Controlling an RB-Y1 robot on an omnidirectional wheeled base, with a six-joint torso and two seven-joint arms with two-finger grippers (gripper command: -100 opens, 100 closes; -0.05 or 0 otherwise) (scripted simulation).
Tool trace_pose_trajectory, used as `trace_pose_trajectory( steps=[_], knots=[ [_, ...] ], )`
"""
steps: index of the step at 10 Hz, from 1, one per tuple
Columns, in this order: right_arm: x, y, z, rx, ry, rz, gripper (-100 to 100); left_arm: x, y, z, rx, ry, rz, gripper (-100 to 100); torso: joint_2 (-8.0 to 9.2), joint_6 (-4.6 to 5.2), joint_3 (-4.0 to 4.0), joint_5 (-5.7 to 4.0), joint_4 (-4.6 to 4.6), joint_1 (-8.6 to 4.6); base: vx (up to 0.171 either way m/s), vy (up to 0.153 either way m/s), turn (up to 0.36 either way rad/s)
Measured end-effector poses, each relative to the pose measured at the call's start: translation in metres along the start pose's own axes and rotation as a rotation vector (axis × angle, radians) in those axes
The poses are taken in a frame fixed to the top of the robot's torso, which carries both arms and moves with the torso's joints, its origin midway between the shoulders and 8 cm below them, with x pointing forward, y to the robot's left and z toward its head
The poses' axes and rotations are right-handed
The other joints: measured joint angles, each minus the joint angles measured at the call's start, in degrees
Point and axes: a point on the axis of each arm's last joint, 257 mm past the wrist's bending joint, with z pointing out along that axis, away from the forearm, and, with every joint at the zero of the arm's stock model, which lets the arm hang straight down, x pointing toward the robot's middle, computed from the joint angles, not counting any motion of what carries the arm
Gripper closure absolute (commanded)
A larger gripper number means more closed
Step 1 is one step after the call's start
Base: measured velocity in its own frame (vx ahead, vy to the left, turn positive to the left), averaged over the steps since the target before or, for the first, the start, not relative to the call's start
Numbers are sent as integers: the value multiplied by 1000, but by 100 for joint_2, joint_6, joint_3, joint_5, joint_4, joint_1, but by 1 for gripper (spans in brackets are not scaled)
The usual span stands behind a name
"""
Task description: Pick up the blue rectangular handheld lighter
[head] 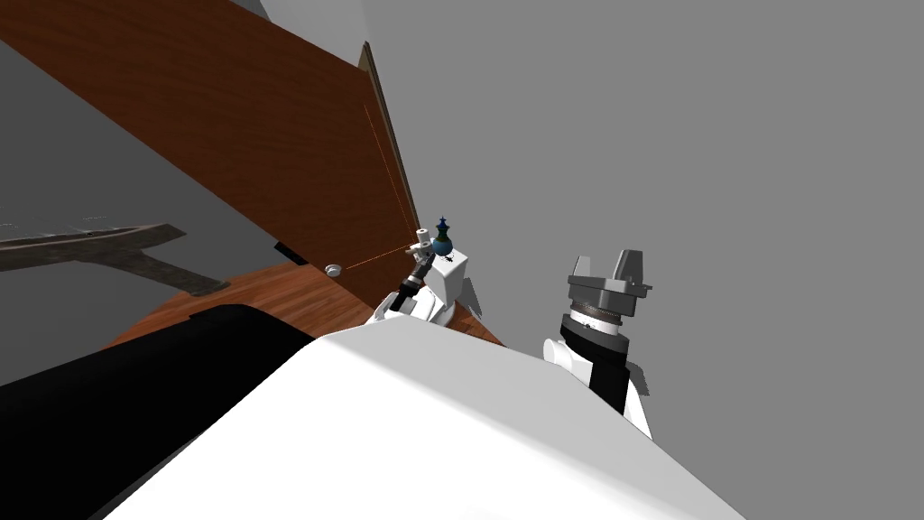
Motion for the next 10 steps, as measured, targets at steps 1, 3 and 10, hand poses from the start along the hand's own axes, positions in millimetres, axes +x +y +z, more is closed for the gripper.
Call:
trace_pose_trajectory(
  steps=[1,3,10],
  knots=[
    [0,0,0,0,0,0,0,3,6,1,-9,10,27,-100,-2,0,-1,0,-1,1,2,-17,32],
    [0,0,0,0,0,0,0,11,27,2,-38,41,95,-100,-9,0,-5,0,-2,-2,10,-23,26],
    [0,0,0,0,0,0,0,23,81,5,-121,125,287,-100,-16,-1,-9,-1,-3,-4,21,-31,34]
  ],
)
